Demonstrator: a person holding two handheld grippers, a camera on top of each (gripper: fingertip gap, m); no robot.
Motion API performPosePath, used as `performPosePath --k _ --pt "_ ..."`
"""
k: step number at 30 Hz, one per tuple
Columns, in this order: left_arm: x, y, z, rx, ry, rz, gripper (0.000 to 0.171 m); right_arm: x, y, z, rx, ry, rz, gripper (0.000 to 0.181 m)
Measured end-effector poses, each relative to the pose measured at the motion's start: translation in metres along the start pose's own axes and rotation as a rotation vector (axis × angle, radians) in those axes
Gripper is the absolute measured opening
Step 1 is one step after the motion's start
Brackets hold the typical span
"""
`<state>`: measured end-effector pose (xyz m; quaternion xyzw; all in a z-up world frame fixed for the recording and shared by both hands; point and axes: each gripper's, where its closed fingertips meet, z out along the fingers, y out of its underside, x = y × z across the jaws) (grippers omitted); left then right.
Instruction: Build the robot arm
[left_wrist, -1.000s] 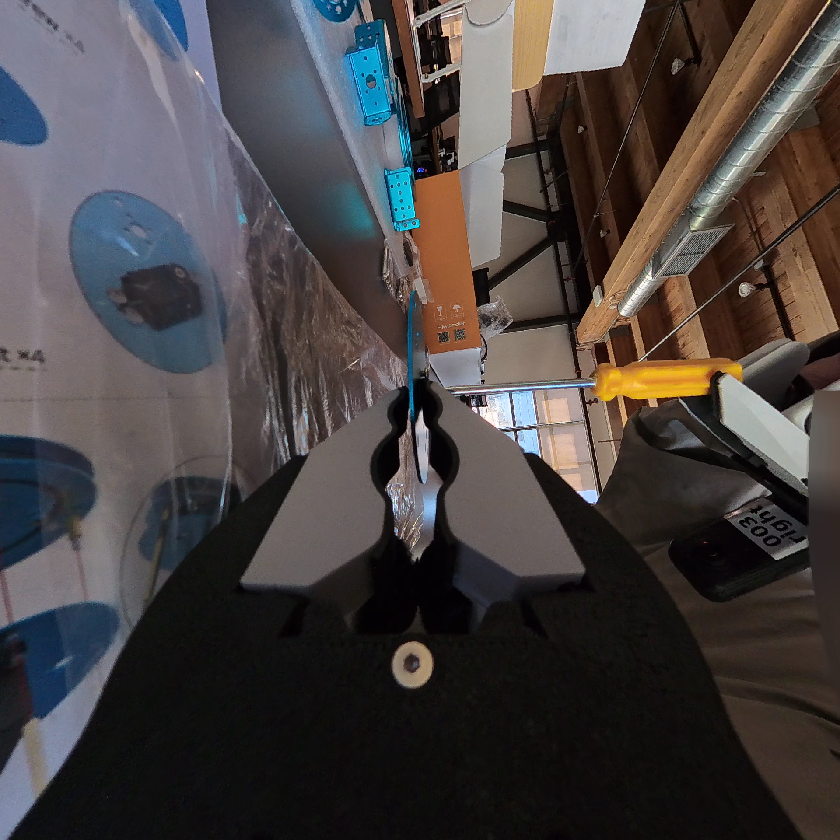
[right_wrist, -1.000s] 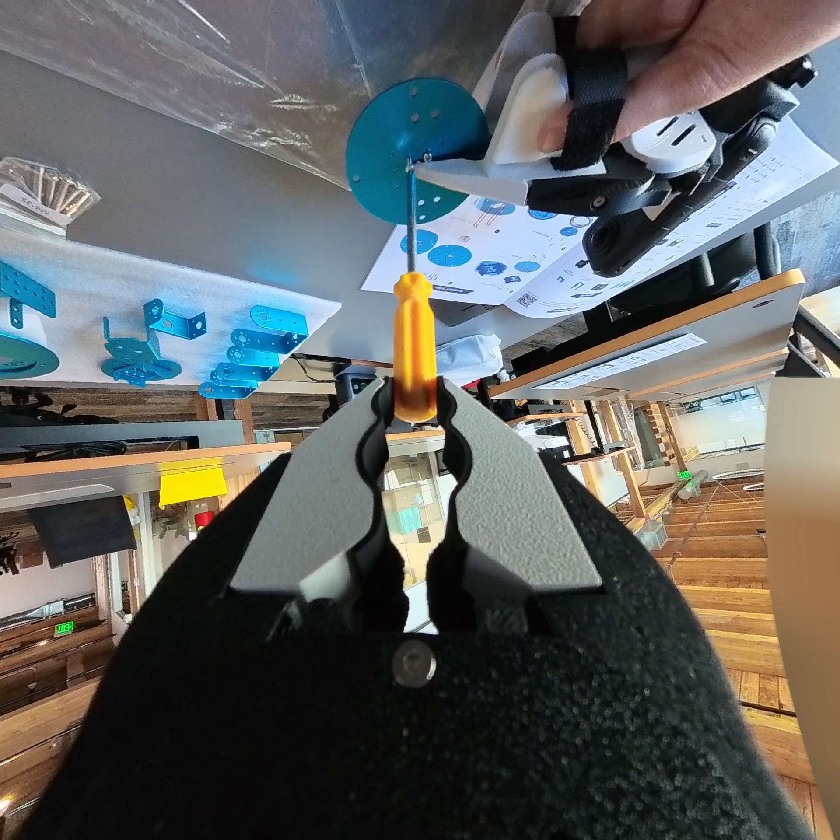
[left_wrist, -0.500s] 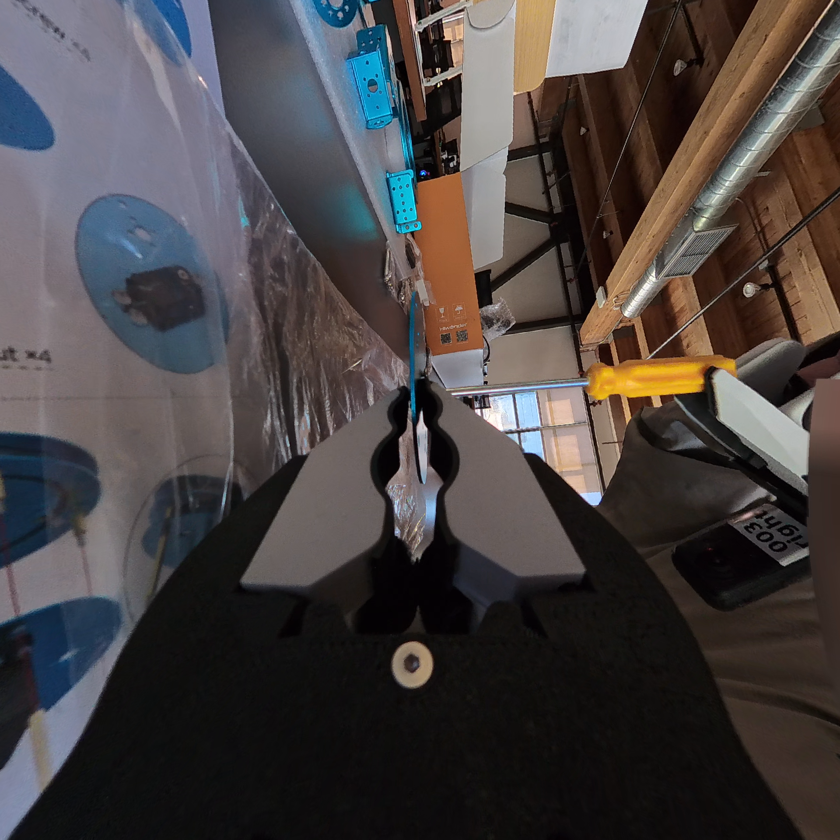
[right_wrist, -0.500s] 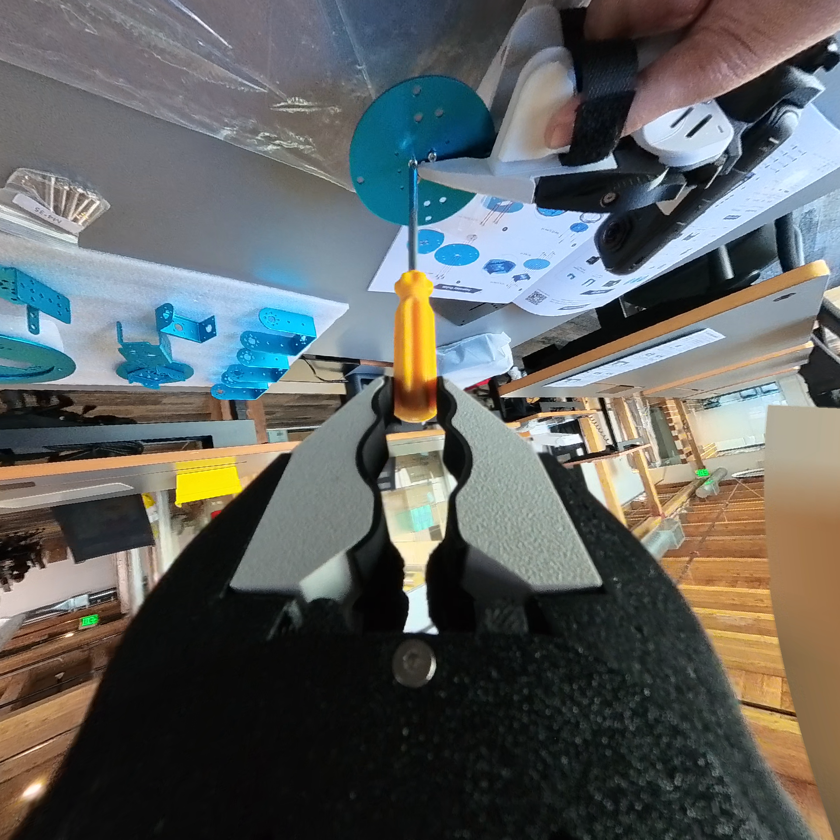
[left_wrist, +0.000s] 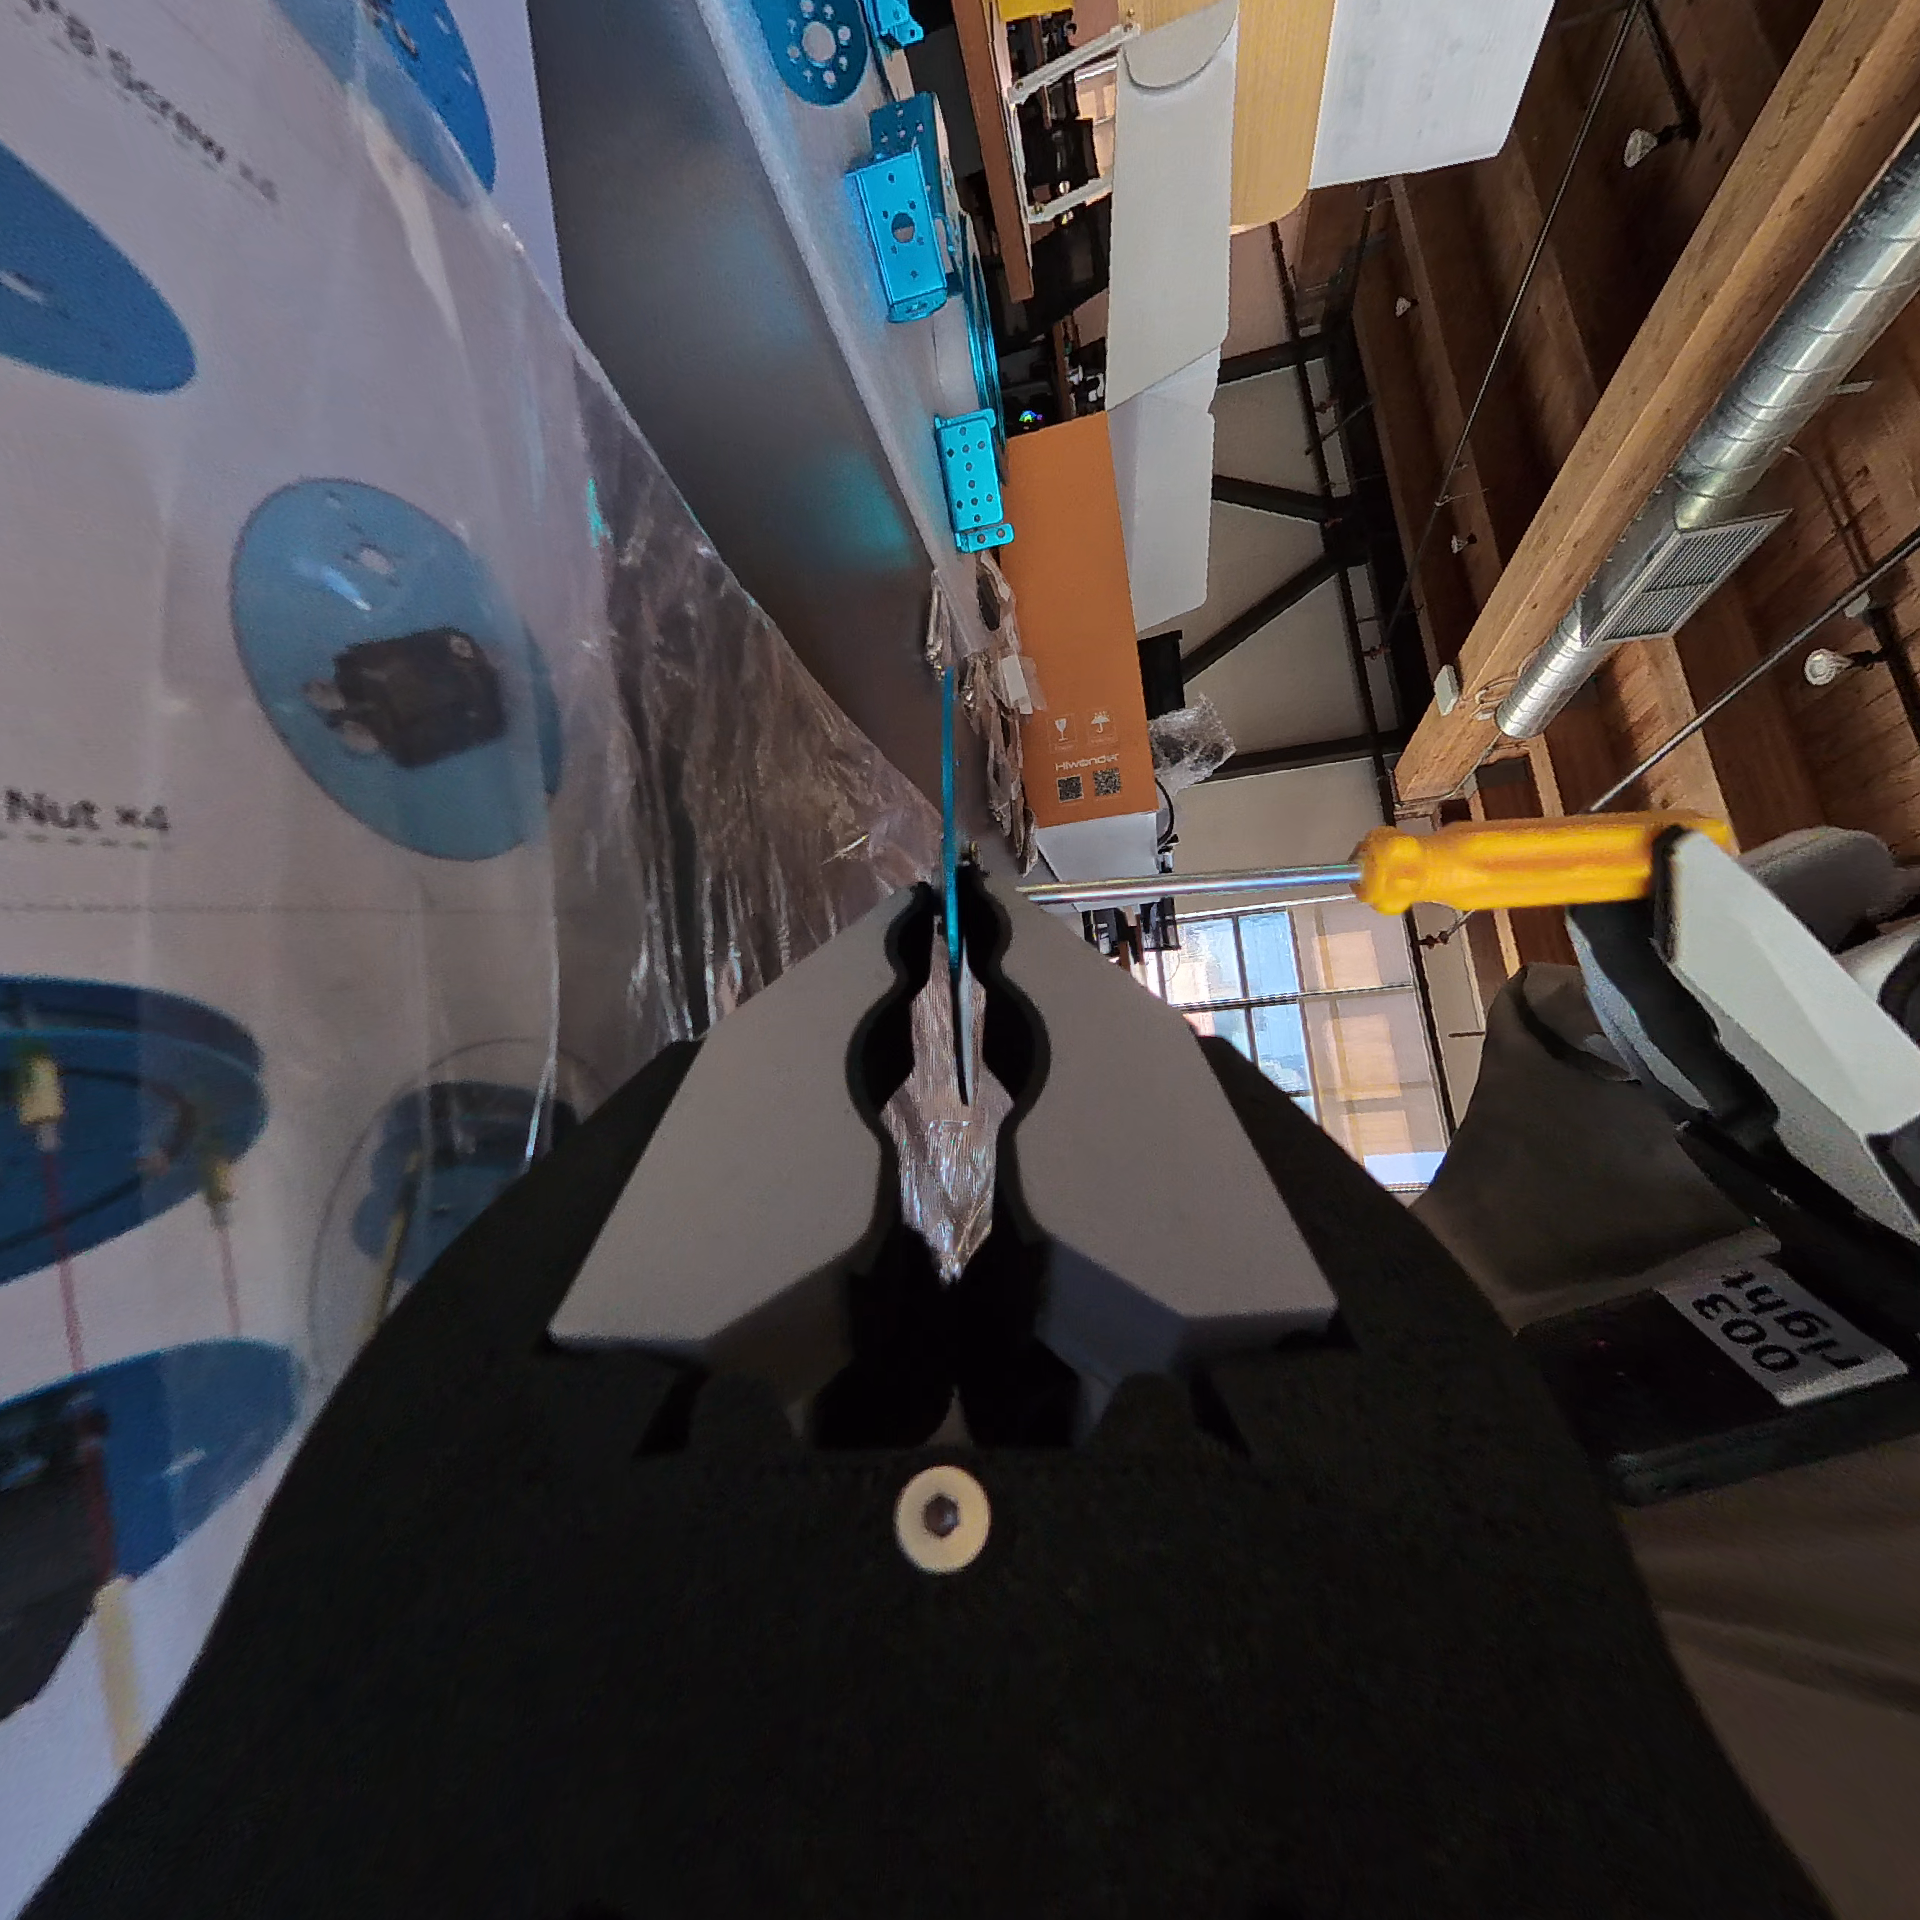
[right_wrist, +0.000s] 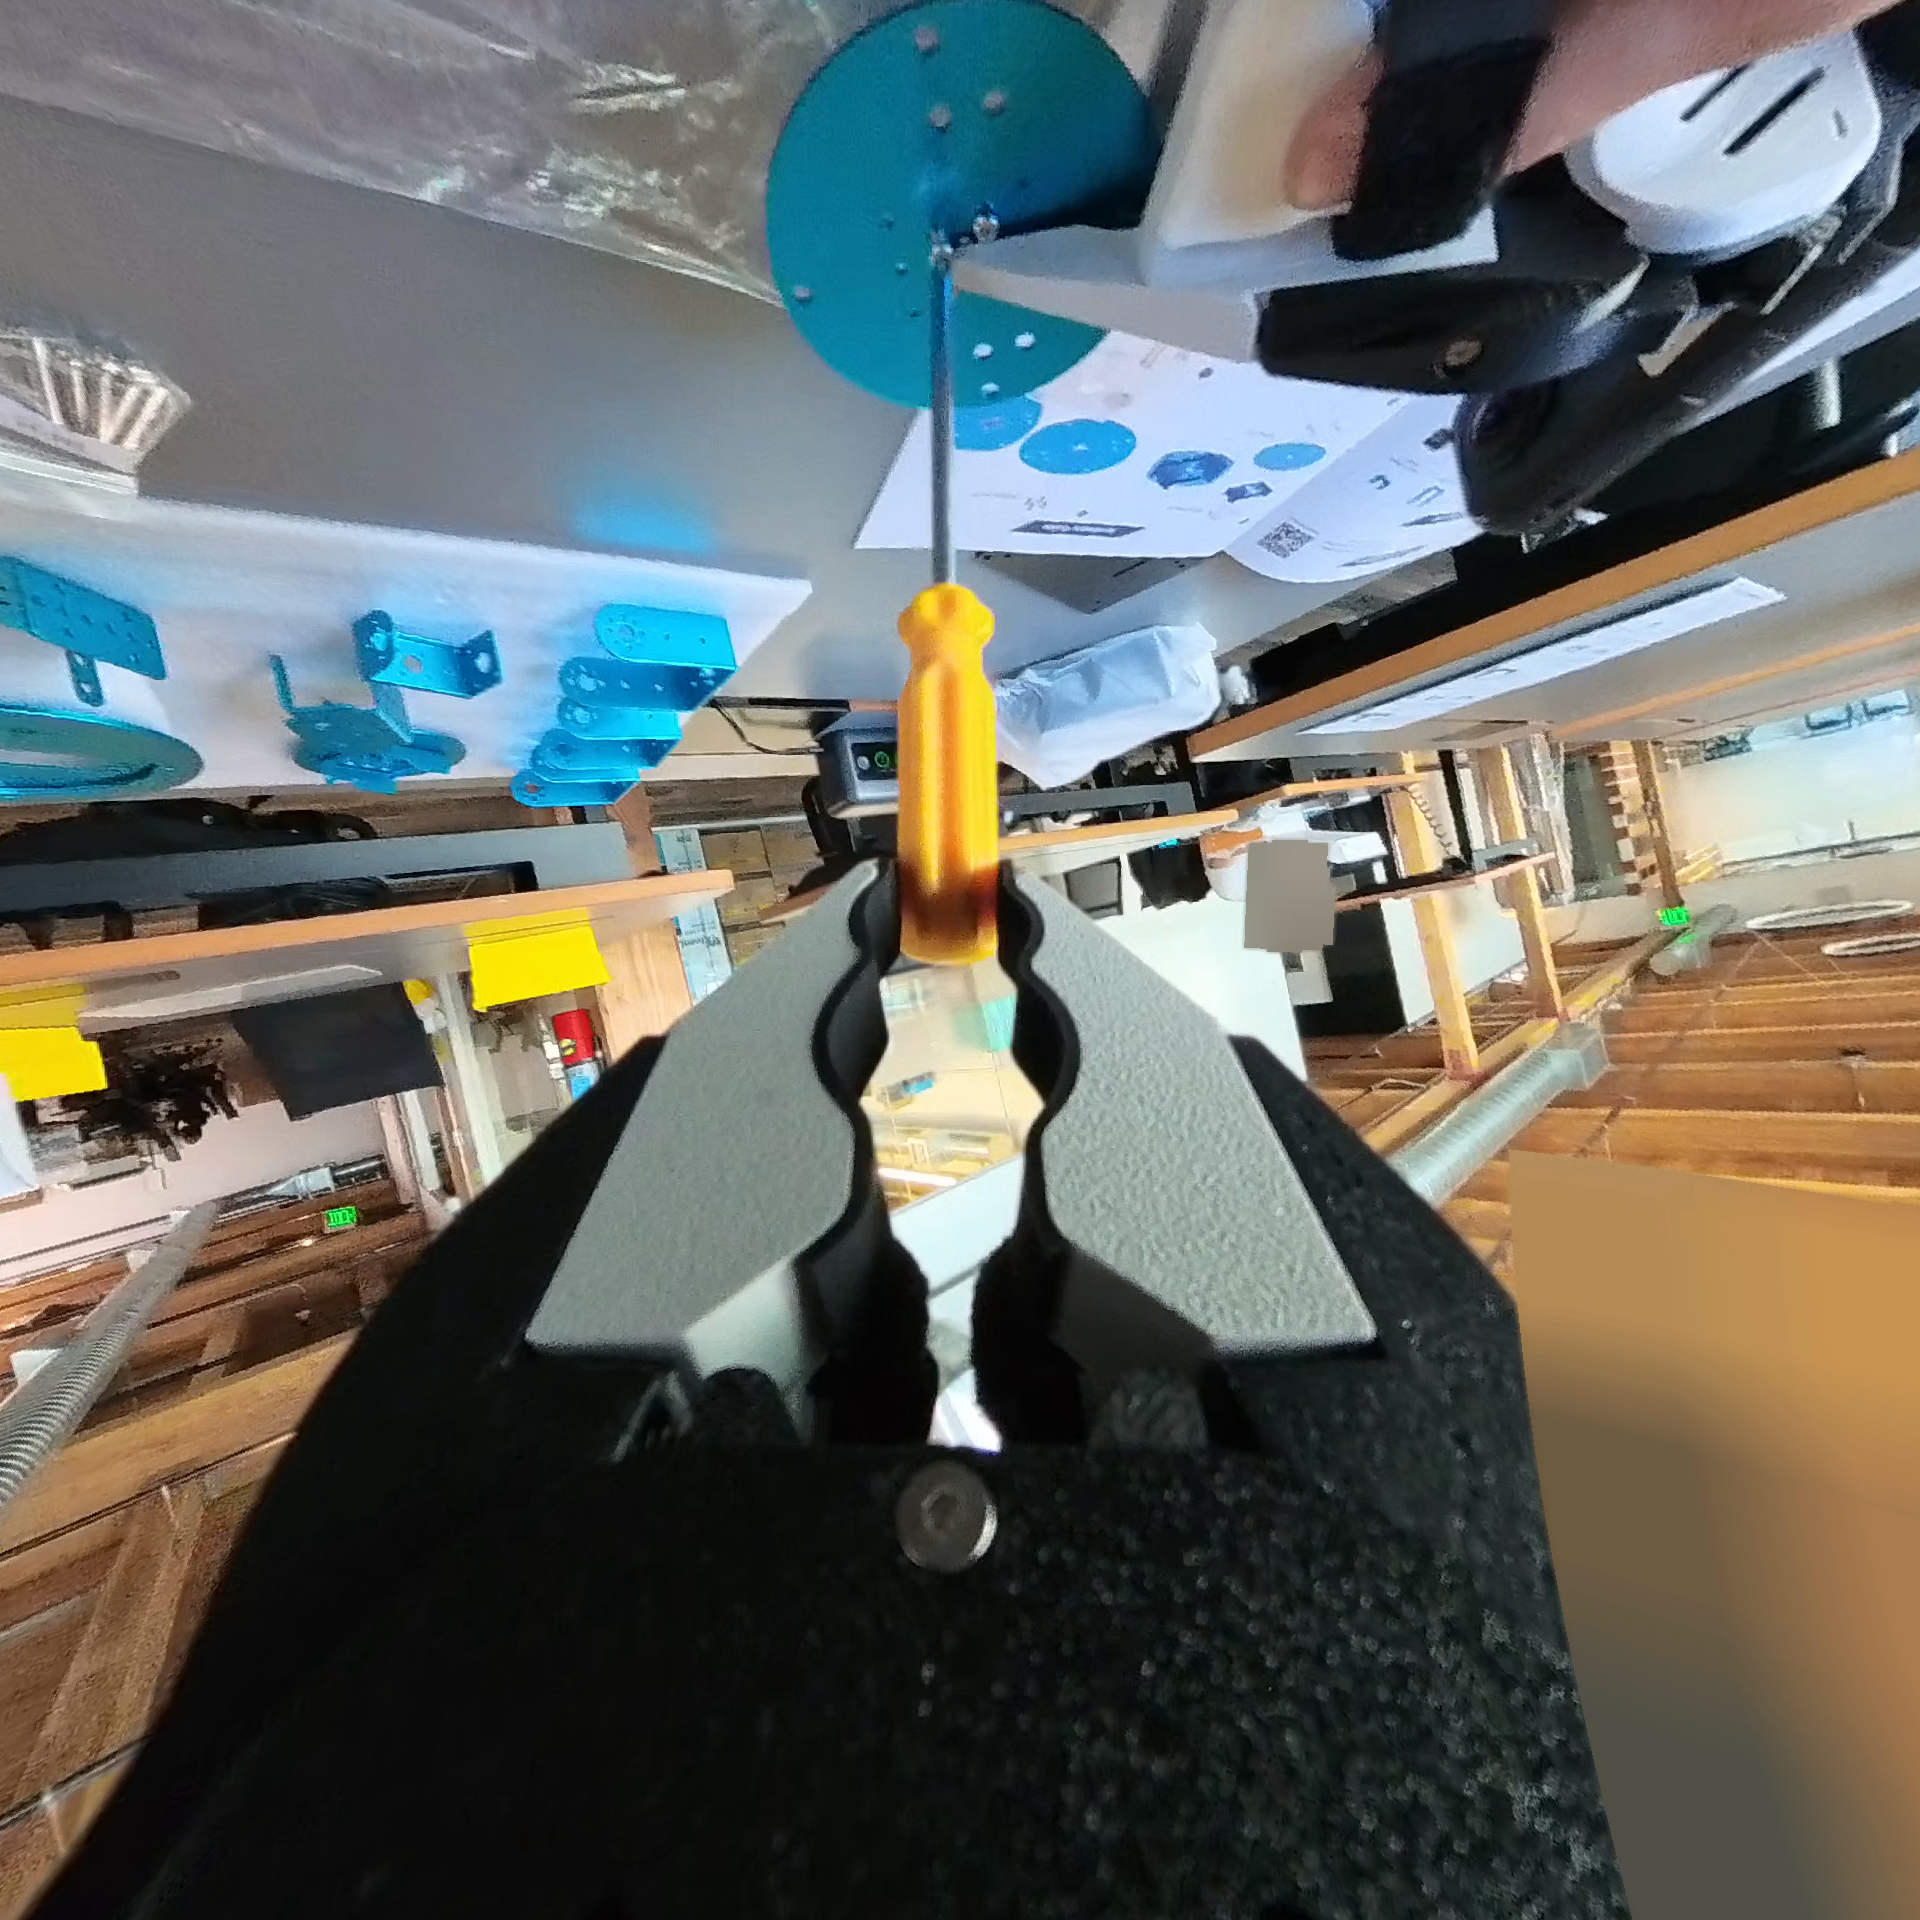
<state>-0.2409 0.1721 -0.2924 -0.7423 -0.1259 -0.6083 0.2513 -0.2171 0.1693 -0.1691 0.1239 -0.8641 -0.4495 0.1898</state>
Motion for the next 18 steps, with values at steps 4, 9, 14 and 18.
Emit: performPosePath --k 4,9,14,18 --pt "0.001 0.001 0.000 0.007 -0.007 0.025 0.005 -0.006 0.000 -0.001 0.032 -0.075 0.093 0.018" --pt "0.002 -0.002 -0.002 0.047 -0.048 0.098 0.005 -0.016 0.003 0.003 0.003 -0.241 0.257 0.018" --pt "0.001 -0.002 -0.002 0.086 -0.116 0.189 0.006 -0.030 0.006 0.010 -0.058 -0.410 0.481 0.017" --pt "0.002 -0.011 -0.005 0.123 -0.150 0.243 0.006 -0.044 0.005 0.012 -0.130 -0.523 0.642 0.017"
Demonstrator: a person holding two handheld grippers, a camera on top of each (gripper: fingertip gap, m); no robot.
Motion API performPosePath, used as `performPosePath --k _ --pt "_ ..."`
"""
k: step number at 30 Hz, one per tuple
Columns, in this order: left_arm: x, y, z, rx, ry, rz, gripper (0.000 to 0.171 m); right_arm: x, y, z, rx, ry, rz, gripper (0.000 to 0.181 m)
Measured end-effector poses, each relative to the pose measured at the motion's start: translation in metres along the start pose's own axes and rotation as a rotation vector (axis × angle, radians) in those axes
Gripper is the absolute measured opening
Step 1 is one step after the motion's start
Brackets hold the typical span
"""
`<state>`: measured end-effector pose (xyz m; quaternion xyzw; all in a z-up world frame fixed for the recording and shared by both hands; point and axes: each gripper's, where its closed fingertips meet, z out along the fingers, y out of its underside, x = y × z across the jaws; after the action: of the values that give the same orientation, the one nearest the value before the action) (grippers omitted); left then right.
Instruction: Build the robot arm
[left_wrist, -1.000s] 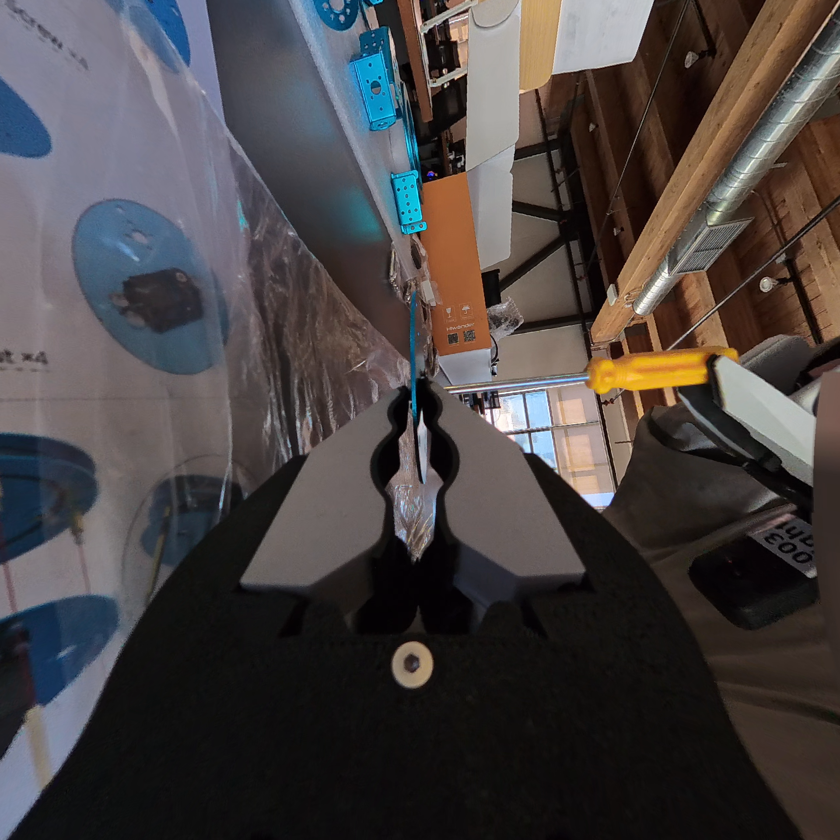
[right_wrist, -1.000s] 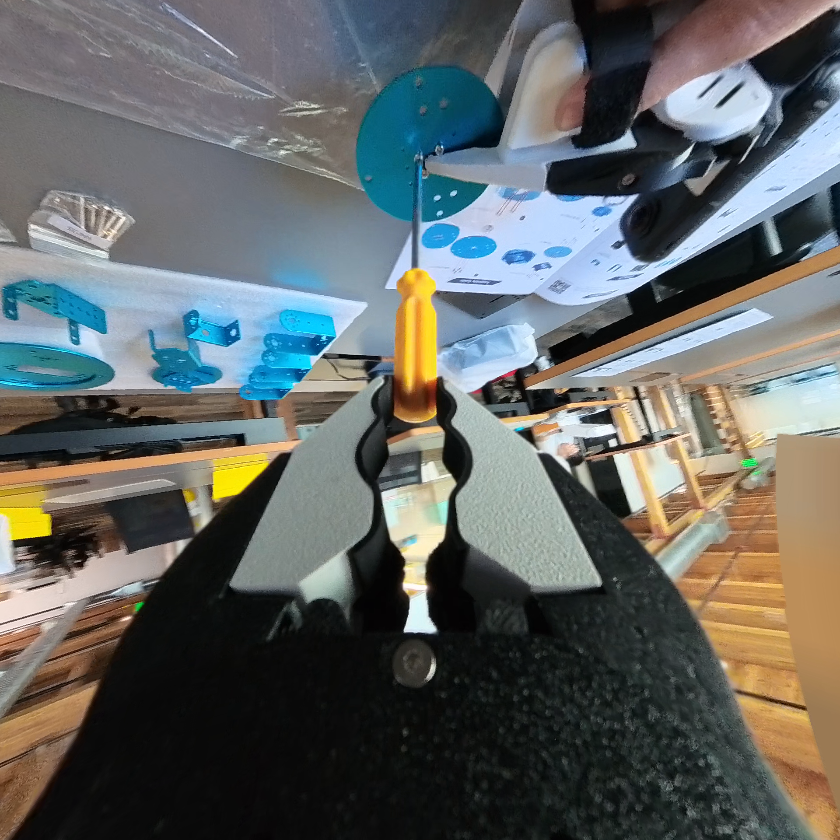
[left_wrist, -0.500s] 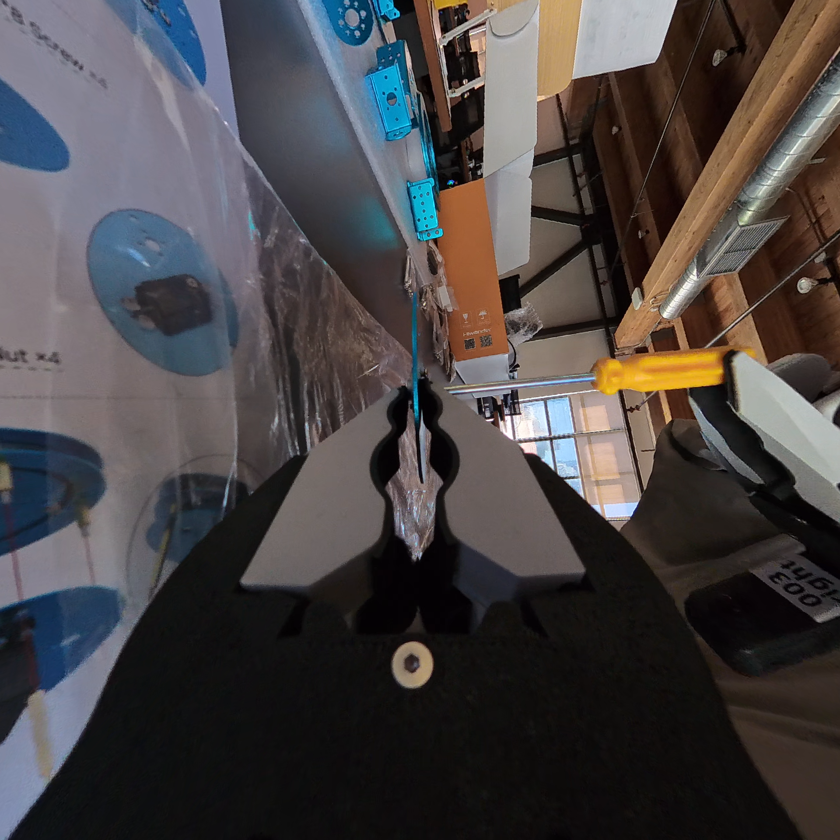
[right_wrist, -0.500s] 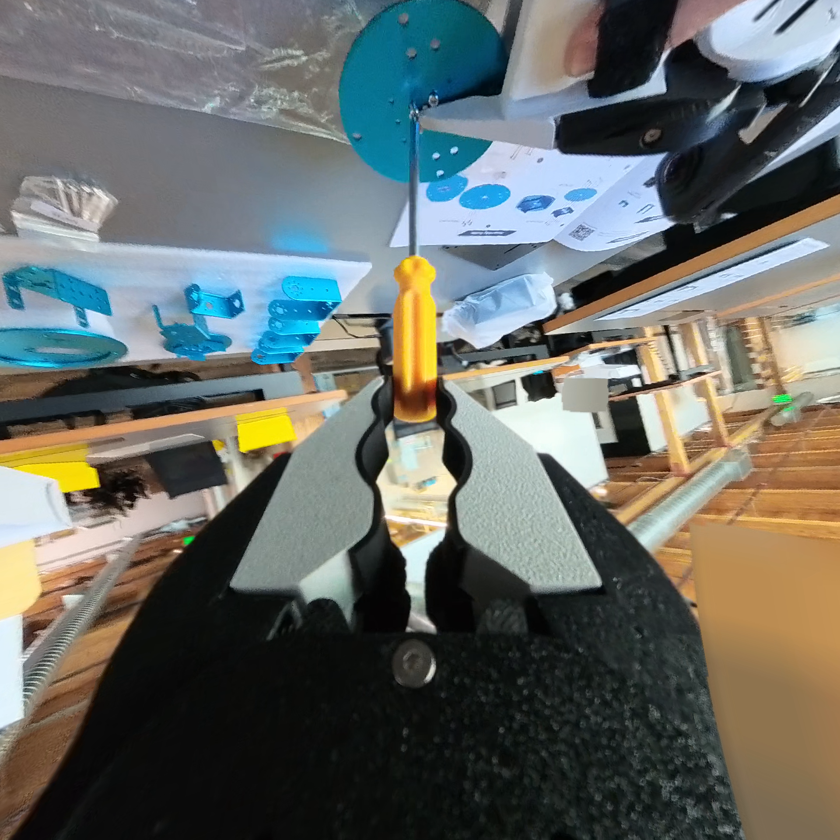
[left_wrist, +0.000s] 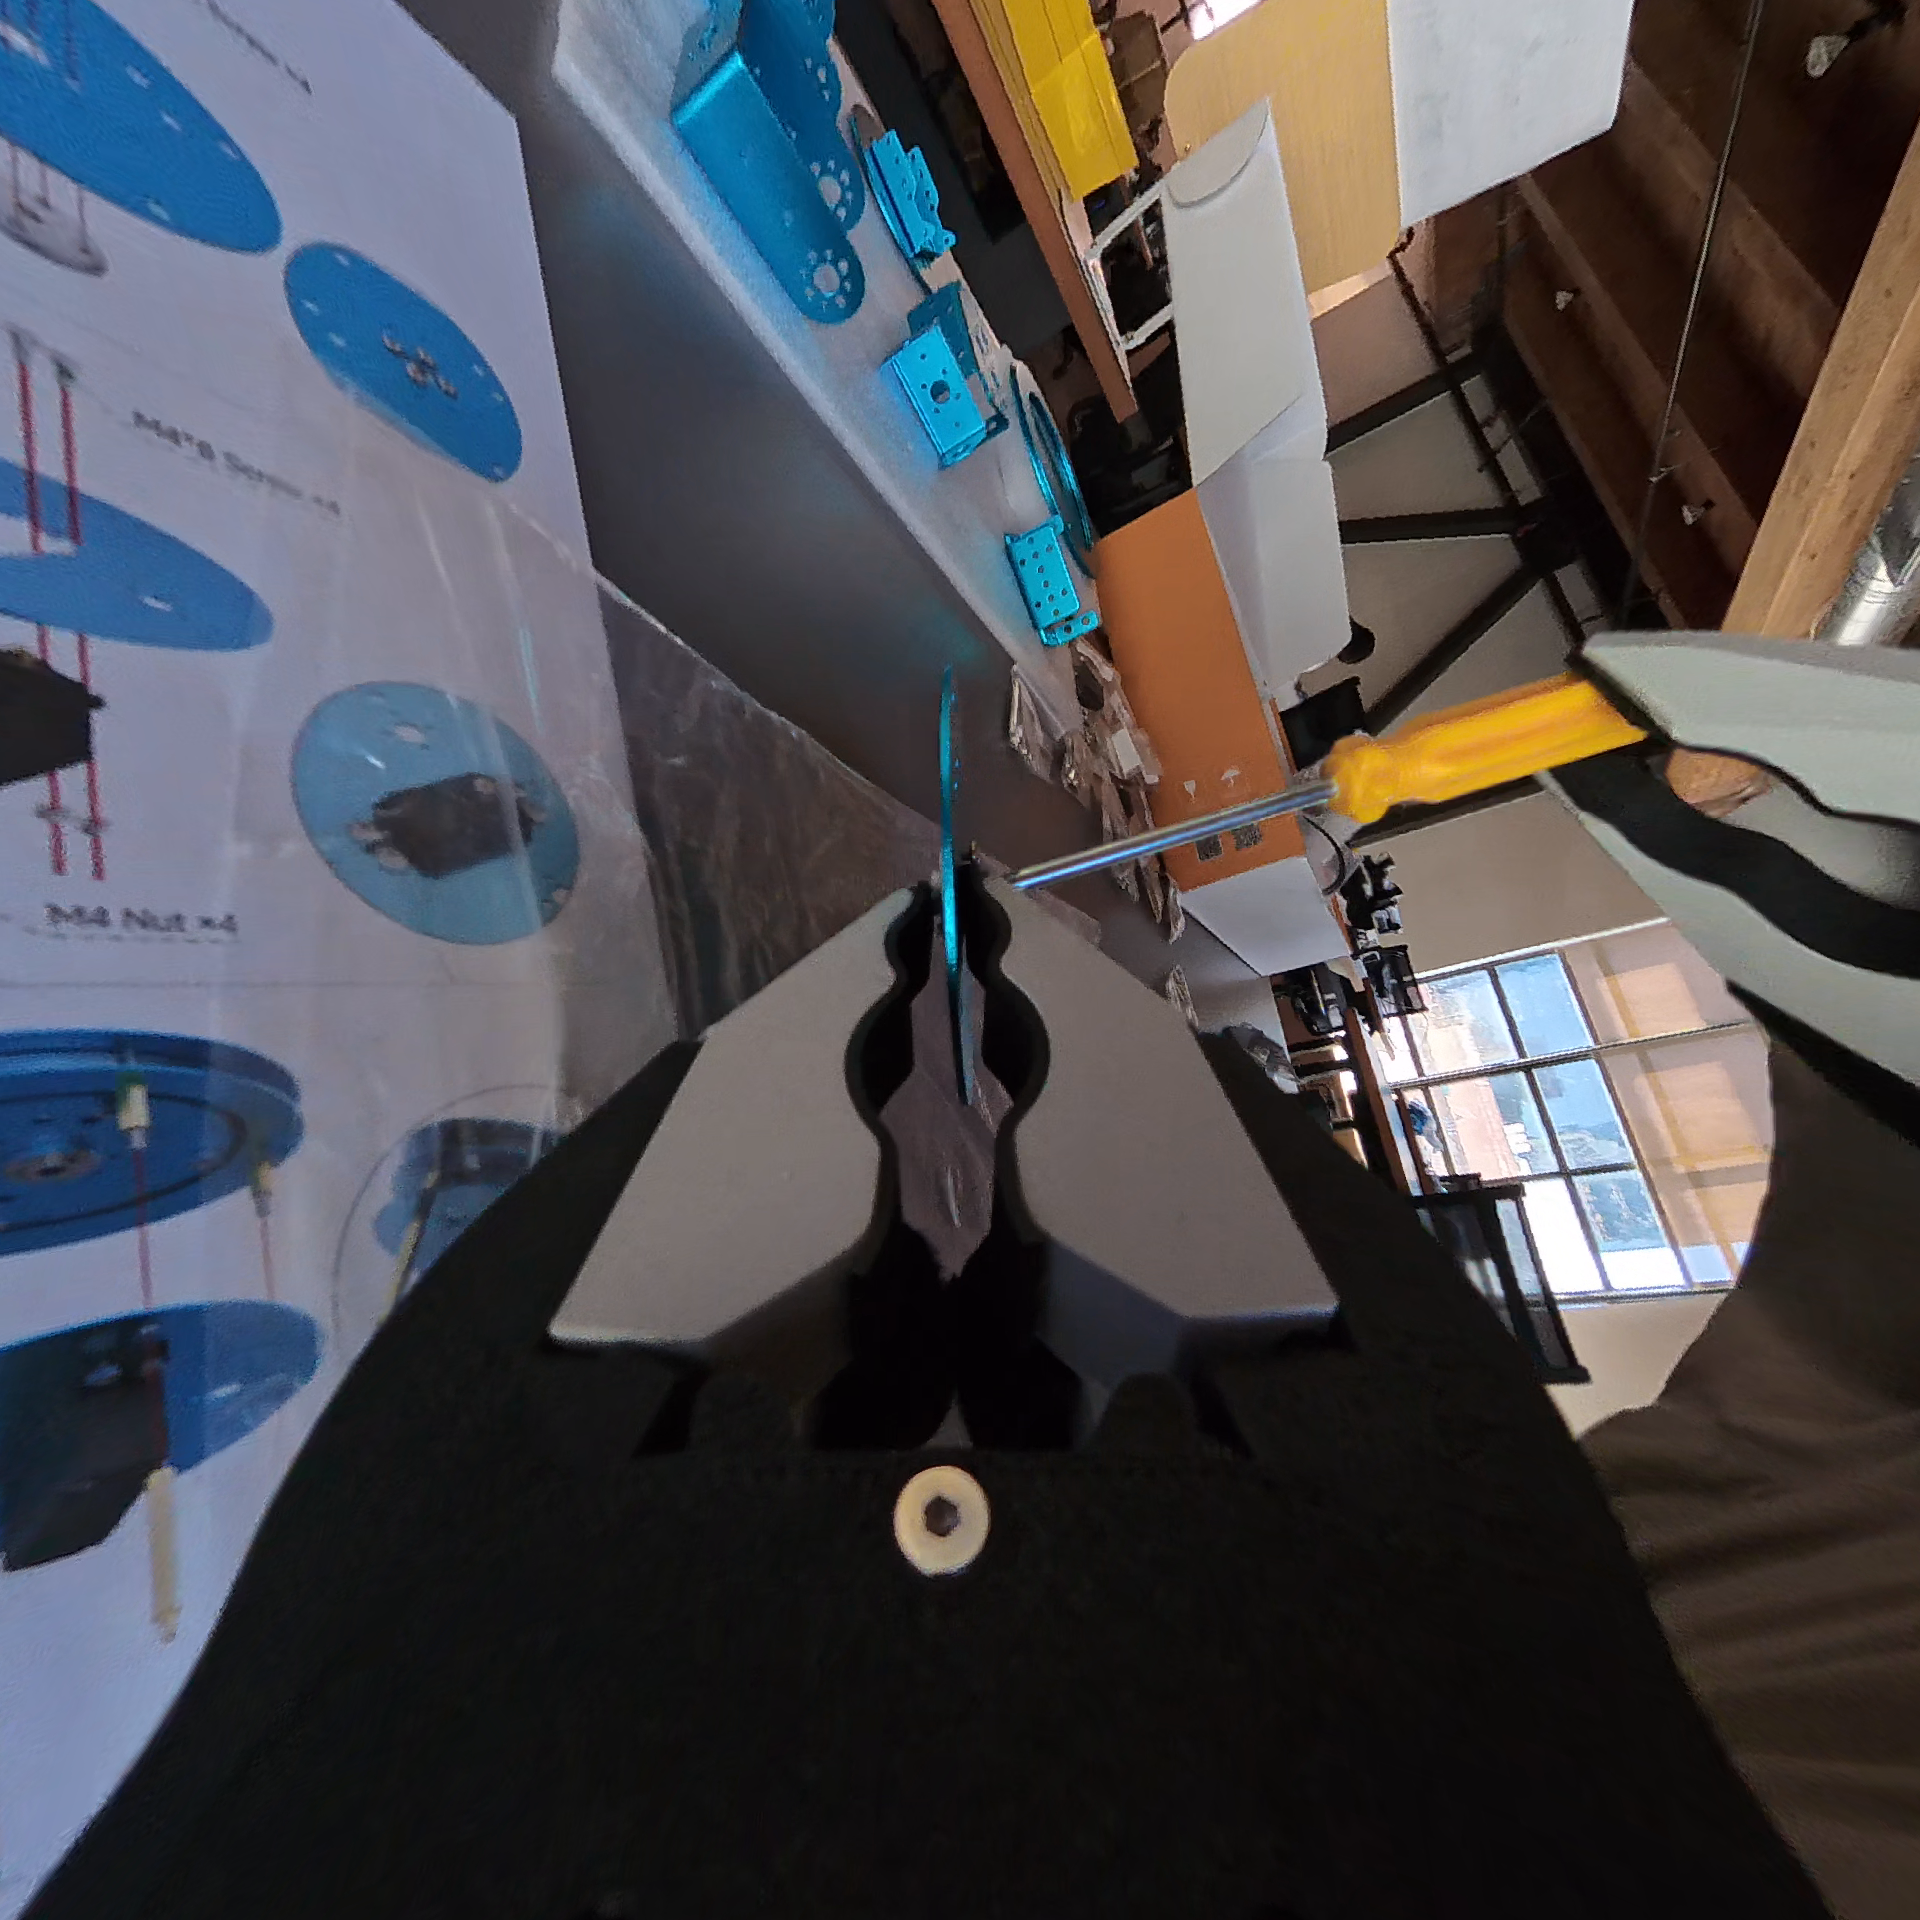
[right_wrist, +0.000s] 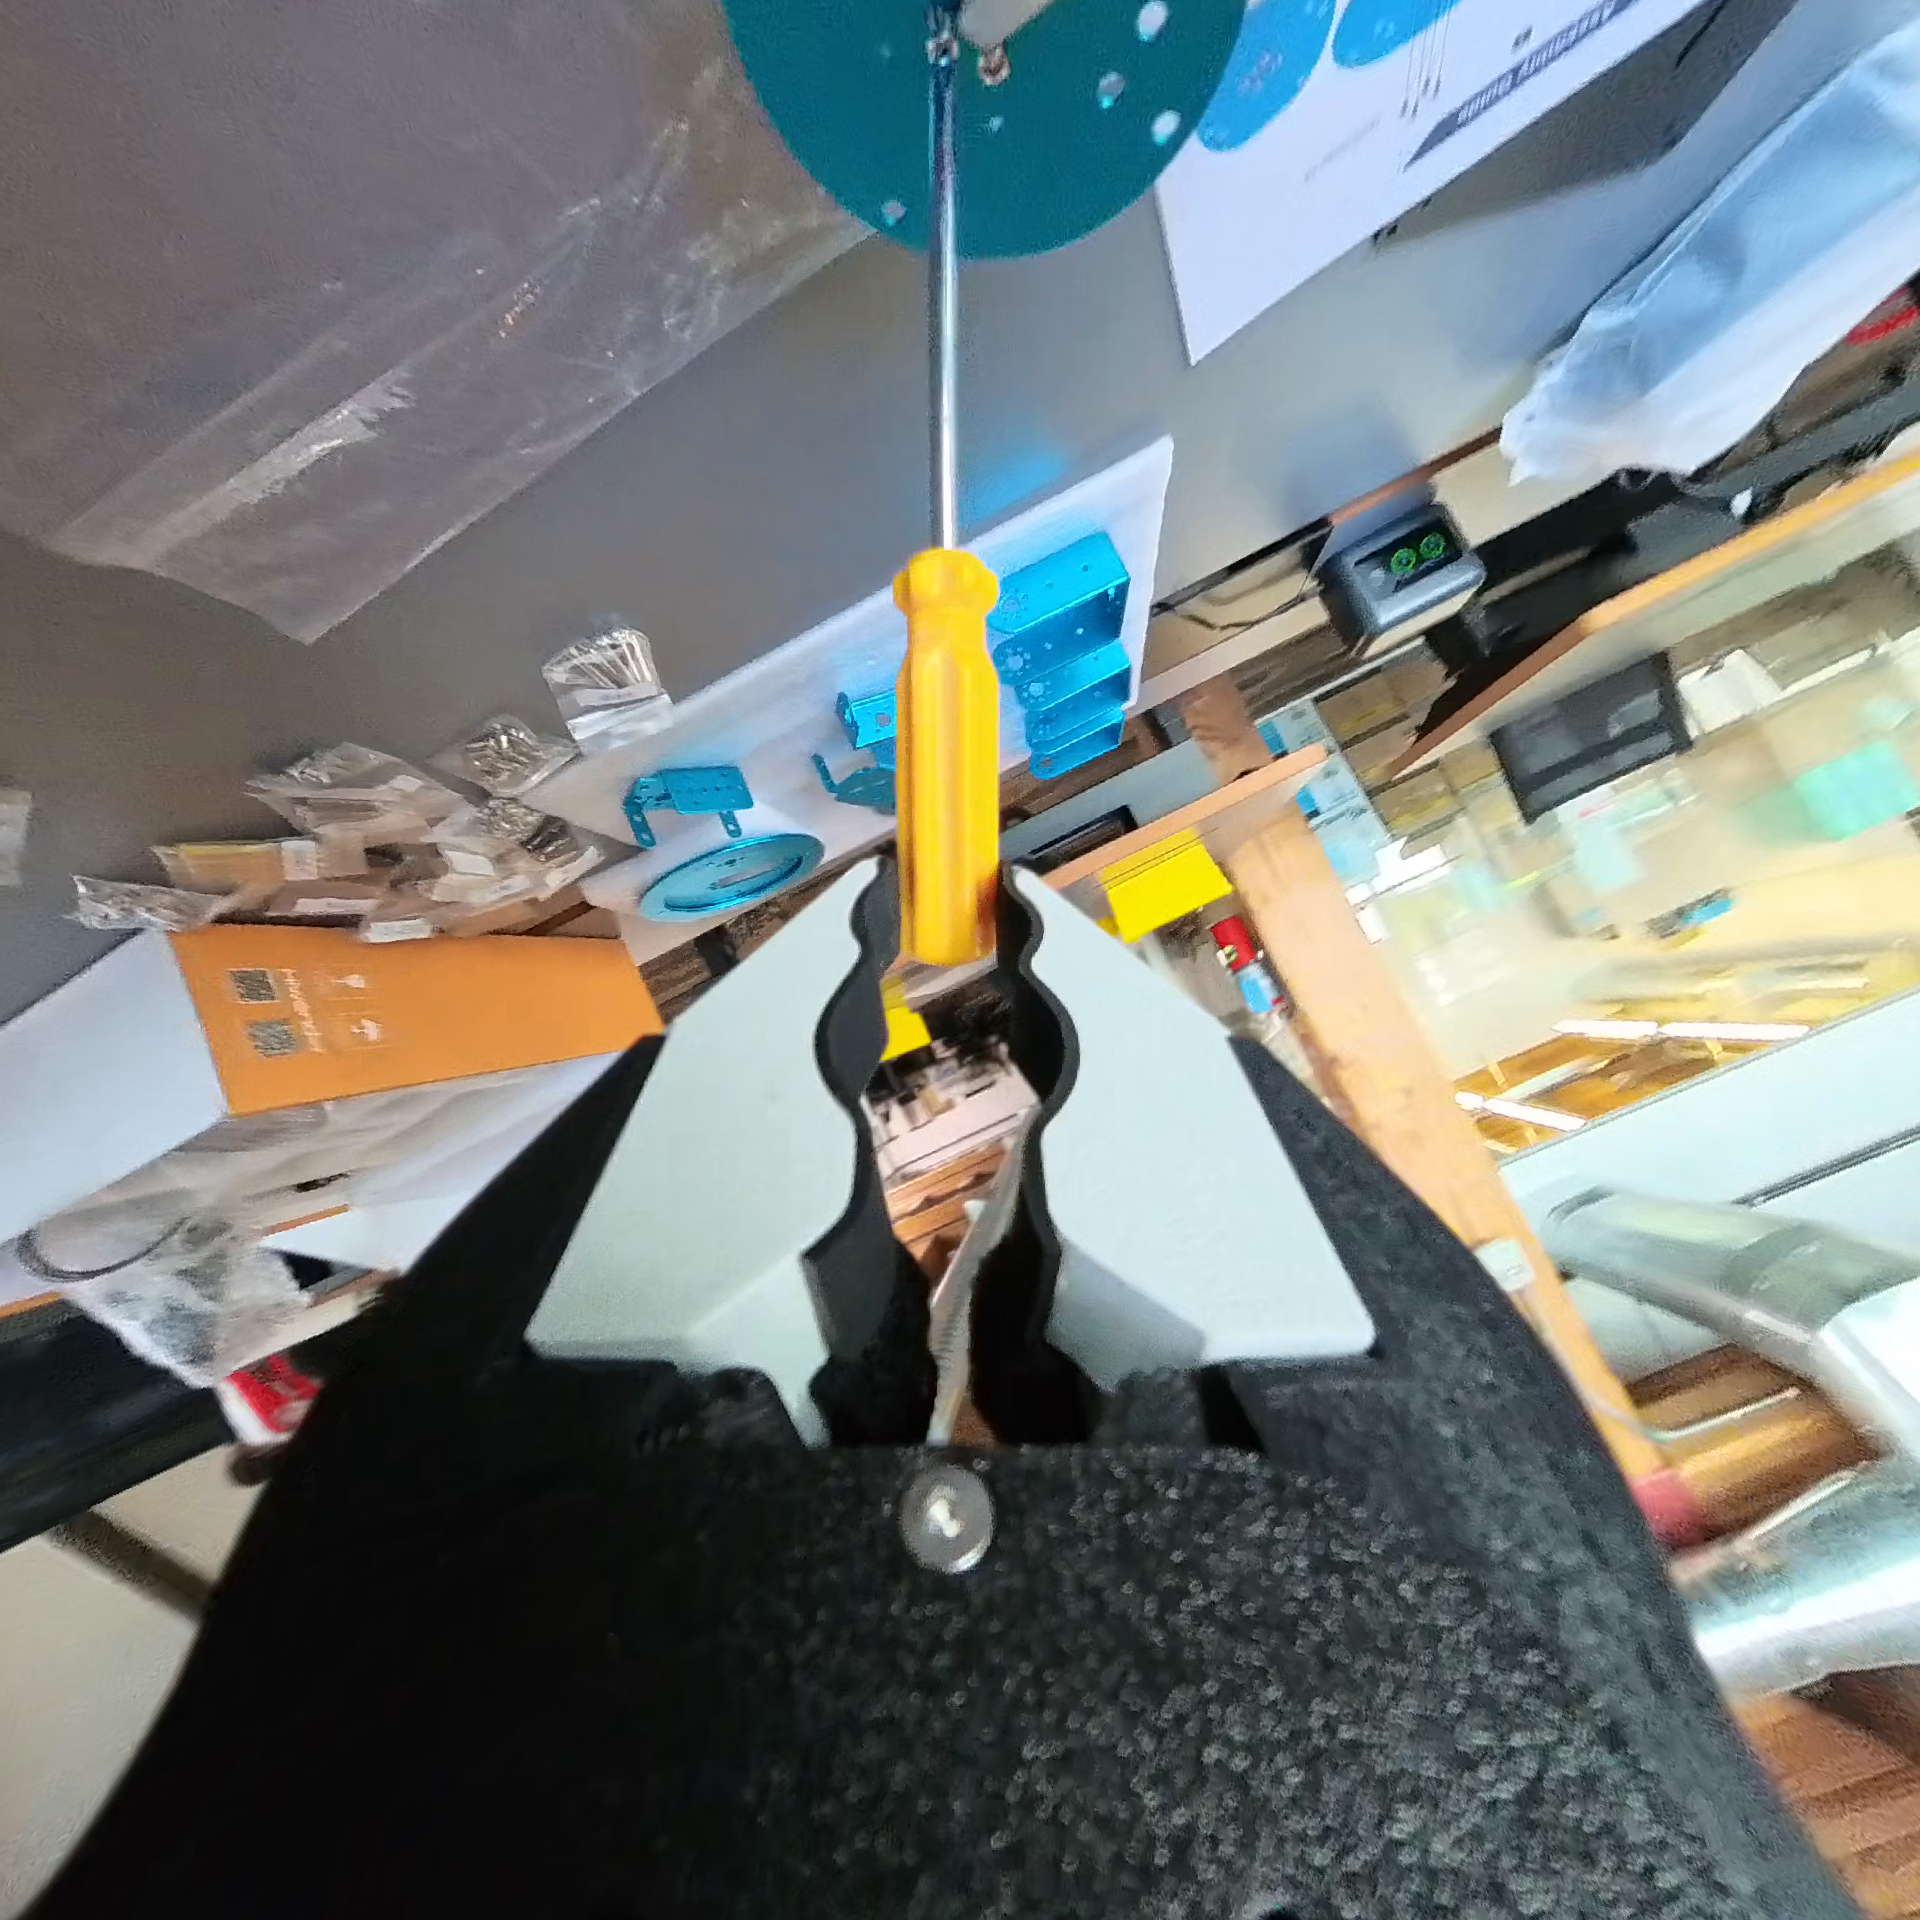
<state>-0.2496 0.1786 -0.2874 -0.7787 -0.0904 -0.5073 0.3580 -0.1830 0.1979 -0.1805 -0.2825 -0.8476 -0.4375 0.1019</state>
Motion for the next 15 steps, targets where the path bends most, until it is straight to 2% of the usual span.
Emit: performPosePath --k 1,3,6,10,15 --pt "0.000 -0.004 -0.001 0.013 -0.005 0.013 0.005 -0.003 0.001 0.000 -0.024 -0.015 0.025 0.017" --pt "0.003 -0.009 -0.001 0.018 0.002 0.016 0.006 0.004 0.006 -0.002 -0.101 0.064 0.044 0.017" --pt "0.002 -0.011 0.003 0.002 0.017 -0.025 0.005 0.010 0.005 -0.008 -0.202 0.220 -0.103 0.017" --pt "-0.001 -0.007 0.007 -0.027 0.059 -0.121 0.005 0.006 -0.002 -0.013 -0.200 0.272 -0.181 0.016" --pt "-0.004 -0.004 0.008 -0.042 0.059 -0.127 0.005 -0.001 -0.006 -0.013 -0.162 0.257 -0.208 0.017"
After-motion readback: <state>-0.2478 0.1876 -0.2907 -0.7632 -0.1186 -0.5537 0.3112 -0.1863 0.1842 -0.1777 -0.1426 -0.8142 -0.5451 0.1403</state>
